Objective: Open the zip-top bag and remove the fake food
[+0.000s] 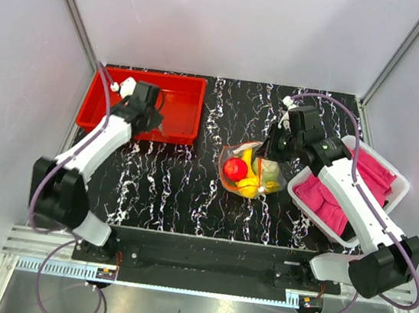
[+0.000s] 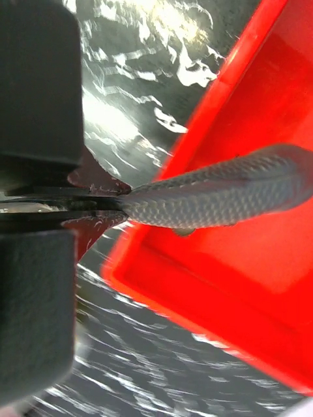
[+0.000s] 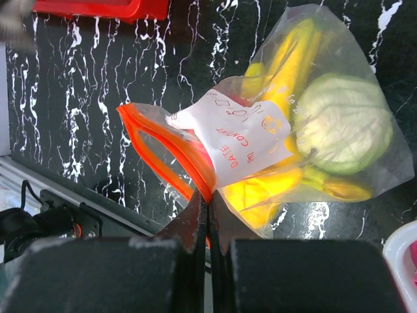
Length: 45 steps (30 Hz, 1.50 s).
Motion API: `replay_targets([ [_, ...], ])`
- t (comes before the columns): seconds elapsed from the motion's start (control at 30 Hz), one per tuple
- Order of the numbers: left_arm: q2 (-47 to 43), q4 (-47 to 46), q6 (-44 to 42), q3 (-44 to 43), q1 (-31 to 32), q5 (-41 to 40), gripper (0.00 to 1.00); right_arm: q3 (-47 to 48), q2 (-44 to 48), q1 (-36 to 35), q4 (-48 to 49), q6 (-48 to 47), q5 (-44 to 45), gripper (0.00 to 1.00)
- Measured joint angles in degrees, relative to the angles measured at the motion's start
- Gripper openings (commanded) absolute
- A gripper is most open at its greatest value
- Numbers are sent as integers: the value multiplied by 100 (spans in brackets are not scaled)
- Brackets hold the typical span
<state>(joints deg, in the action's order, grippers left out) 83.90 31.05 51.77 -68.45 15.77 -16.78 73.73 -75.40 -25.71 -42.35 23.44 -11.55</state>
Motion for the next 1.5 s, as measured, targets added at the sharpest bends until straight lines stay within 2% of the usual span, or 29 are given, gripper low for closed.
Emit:
replay_targets([
  [0.4, 2754, 275, 2100, -2369, -345, -916, 2, 94, -129, 0, -42, 17, -170, 0],
  [0.43, 2938, 330, 2216, -2509, -367, -975, 11, 94, -138, 0, -42, 17, -175, 0],
  [0.47, 3110, 363, 2310, -2640, -372, -1036, 26, 94, -142, 0, -37, 20, -177, 0],
  [0.5, 3279, 396, 2380, -2765, -374, -1108, 53, 94, -144, 0, -35, 22, -181, 0],
  [0.53, 3401, 413, 2391, -2868, -372, -1156, 65, 94, -146, 0, -35, 28, -186, 0],
  [0.63, 3799, 398, 2288, -3263, -372, -1279, 84, 92, -155, 0, 7, 39, -192, 0],
  [0.73, 3853, 254, 1799, -3370, -372, -1283, 92, 92, -195, 0, 70, 46, -238, 0],
  [0.83, 3689, 9, 1110, -3265, -372, -1130, 91, 92, -260, 0, 96, 83, -328, 0],
  [0.93, 3060, -144, 356, -2677, -372, -684, 90, 92, -295, 0, 98, 131, -470, 0],
  [0.97, 2798, -203, 181, -2435, -365, -516, 87, 94, -299, 0, 98, 149, -511, 0],
  [1.13, 426, -1108, -608, -175, -133, 922, 78, 94, -313, 0, 96, 229, -697, 0],
  [1.2, -385, -1486, -831, 466, 363, 1307, 71, 94, -313, 0, 94, 236, -763, 0],
  [1.3, -1045, -2118, -1054, 1003, 1576, 1692, 57, 94, -313, 0, 96, 243, -815, 0],
  [1.37, -1158, -2524, -1180, 1276, 2472, 1792, 52, 94, -313, 0, 94, 251, -863, 0],
  [1.5, -927, -2719, -1373, 1484, 3401, 1759, 37, 101, -313, 0, 94, 258, -929, 0],
])
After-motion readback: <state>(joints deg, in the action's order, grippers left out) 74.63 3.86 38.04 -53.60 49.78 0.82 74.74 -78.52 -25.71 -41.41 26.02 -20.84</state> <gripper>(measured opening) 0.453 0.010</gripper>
